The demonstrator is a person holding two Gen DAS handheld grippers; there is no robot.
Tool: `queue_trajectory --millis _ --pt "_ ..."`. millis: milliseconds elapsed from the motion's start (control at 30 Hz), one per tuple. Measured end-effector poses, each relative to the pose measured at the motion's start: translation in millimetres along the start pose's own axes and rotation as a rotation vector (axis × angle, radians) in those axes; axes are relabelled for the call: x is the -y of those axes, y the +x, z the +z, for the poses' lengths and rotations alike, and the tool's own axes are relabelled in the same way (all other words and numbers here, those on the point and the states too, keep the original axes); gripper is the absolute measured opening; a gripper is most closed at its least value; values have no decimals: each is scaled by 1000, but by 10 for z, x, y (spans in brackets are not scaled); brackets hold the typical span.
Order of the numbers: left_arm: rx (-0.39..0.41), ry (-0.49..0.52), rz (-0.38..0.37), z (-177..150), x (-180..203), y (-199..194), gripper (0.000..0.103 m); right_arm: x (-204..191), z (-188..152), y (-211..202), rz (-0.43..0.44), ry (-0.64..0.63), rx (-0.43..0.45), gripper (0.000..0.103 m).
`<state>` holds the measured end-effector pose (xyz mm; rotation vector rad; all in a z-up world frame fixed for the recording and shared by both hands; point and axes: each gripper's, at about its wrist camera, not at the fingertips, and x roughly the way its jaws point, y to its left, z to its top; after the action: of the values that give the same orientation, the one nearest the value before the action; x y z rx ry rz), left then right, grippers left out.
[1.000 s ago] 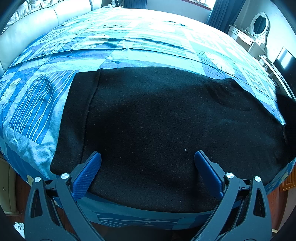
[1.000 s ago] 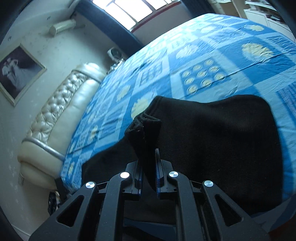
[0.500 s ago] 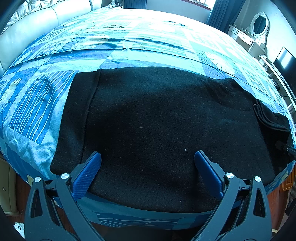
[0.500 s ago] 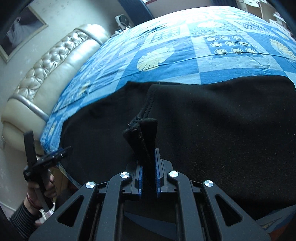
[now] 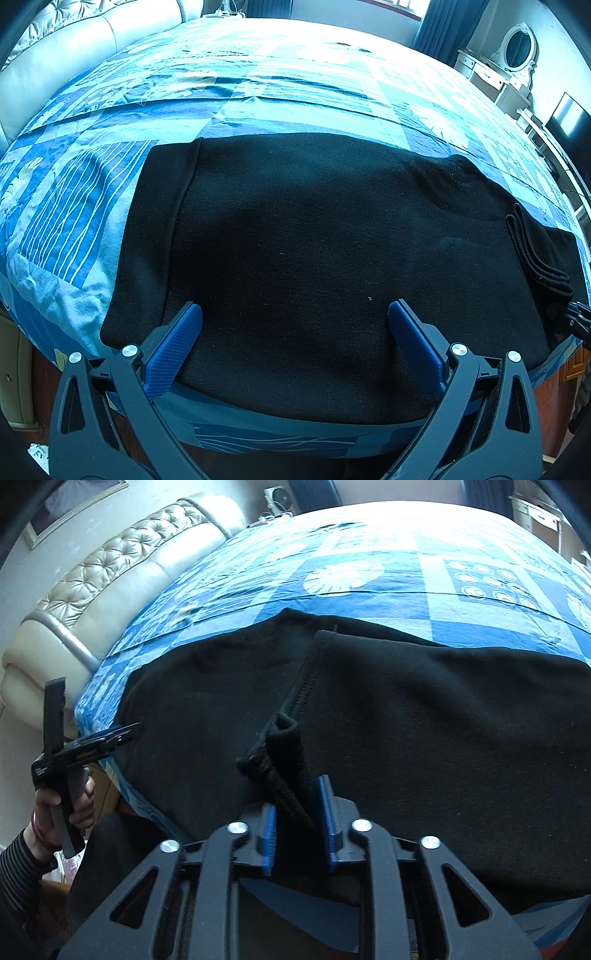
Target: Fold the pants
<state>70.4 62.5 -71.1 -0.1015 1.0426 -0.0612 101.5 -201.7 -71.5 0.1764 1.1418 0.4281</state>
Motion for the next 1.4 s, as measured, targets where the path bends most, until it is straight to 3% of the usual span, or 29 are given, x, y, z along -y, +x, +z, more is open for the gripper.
queue_trajectory --millis 167,300,467,867,1000,1167,1300,1400 --pt "0 0 0 -1 -1 0 101 -84 -27 -1 31 -34 -11 46" --pt "1 0 0 -4 3 -1 101 -185 -64 20 88 -64 -45 47" --pt "1 1 1 -2 8 -1 101 -266 -115 113 97 -89 -80 56" --pt "3 3 2 9 5 -7 101 -178 -105 109 159 10 -74 62" --pt "3 3 3 4 9 -7 101 -169 -22 -74 267 87 -16 62" --pt "4 4 3 4 6 -6 101 21 20 -126 312 223 82 62" --pt "4 4 3 -1 10 -5 101 239 -54 46 400 379 70 62" --pt "7 5 4 5 12 -11 101 301 -119 141 425 425 60 60"
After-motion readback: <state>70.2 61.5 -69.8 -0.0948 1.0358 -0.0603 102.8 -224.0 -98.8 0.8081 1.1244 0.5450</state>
